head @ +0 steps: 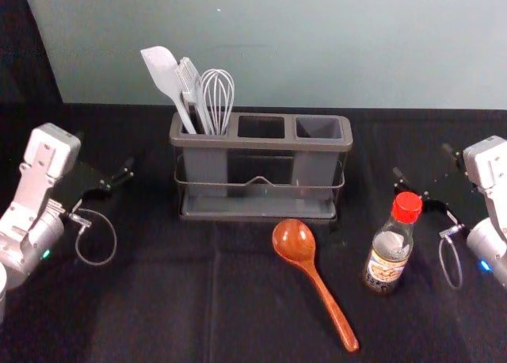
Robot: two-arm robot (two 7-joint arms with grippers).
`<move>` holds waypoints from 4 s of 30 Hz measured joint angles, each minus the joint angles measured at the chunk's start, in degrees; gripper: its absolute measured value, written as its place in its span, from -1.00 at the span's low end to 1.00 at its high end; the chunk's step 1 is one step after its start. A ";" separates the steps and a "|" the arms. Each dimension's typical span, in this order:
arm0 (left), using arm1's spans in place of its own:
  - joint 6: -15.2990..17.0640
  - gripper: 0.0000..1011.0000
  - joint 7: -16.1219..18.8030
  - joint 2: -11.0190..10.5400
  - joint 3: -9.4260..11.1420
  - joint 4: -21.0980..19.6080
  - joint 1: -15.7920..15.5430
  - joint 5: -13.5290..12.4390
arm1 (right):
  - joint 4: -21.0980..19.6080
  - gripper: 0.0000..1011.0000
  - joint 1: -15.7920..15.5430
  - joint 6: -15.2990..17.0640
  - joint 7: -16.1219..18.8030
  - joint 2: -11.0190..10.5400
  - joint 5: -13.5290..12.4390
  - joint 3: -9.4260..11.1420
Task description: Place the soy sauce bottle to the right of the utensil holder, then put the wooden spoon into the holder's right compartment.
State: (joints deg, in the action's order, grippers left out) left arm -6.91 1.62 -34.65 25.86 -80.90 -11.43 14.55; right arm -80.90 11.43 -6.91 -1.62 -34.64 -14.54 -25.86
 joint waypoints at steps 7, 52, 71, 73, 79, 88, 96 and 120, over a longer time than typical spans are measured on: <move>0.00 0.99 0.00 0.00 0.00 0.00 0.00 0.00 | 0.00 0.99 0.00 0.00 0.00 0.00 0.00 0.00; 0.00 0.99 0.00 0.00 0.00 0.00 0.00 0.00 | -17.51 0.99 -18.97 -0.78 -1.85 -7.06 -0.88 10.27; 0.00 0.99 0.00 0.00 0.00 0.00 0.00 0.00 | -31.05 0.99 -38.51 -5.68 5.91 -13.10 -11.53 21.17; 0.00 0.99 0.00 0.00 0.00 0.00 0.00 0.00 | -31.07 0.99 -38.51 -5.94 6.30 -12.92 -11.89 21.15; 0.00 0.99 0.00 0.00 0.00 0.00 0.00 0.00 | -29.50 0.99 -34.85 -6.39 10.05 -9.84 -14.48 18.26; 0.00 0.99 0.00 0.00 0.00 0.00 0.00 0.00 | -26.32 0.99 -29.31 -6.17 13.29 -5.91 -15.37 15.43; 0.00 0.99 0.00 0.00 0.00 0.00 0.00 0.00 | -23.09 0.99 -24.39 -4.44 15.59 -2.75 -14.86 13.23; 0.00 0.99 0.00 0.00 0.00 0.00 0.00 0.00 | -22.62 0.76 -23.08 -2.50 17.93 0.33 -11.61 14.34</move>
State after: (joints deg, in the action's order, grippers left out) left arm -6.91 1.62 -34.65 25.86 -80.90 -11.43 14.55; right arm -103.52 -11.65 -9.41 16.31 -34.31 -26.15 -11.52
